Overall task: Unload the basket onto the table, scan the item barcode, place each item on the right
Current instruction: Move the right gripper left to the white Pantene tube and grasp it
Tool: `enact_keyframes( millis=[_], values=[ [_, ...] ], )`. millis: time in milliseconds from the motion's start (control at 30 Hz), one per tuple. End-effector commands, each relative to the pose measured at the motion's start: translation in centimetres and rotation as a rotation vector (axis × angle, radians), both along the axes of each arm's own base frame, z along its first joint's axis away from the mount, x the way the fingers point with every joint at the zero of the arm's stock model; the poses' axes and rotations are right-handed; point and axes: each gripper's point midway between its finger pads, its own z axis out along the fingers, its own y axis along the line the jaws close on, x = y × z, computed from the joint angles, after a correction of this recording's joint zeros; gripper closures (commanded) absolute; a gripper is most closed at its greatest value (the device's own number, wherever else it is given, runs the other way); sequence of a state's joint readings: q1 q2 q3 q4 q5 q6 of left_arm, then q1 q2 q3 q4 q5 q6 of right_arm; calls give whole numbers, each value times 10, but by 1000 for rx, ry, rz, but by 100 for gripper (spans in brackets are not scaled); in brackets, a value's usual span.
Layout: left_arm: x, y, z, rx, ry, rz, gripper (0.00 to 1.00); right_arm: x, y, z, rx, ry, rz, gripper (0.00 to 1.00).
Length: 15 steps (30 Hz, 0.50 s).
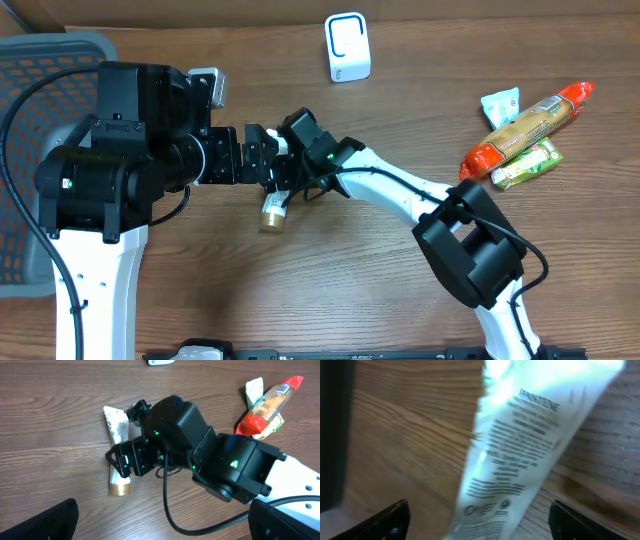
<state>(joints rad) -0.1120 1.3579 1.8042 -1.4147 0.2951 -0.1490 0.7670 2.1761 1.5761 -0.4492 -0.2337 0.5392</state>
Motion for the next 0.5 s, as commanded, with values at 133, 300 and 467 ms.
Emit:
enact_keyframes(
  millis=[133,300,467],
  values=[
    [0,-4,1,4,-9,-30,0,2,-14,-8,-82,-4,-84,28],
    [0,-4,1,4,-9,-30,1,-3,-21,-13,-113,25,-99,39],
    [0,-4,1,4,-9,-30,0,-5,-21,-20,-124,31,-90,43]
  ],
)
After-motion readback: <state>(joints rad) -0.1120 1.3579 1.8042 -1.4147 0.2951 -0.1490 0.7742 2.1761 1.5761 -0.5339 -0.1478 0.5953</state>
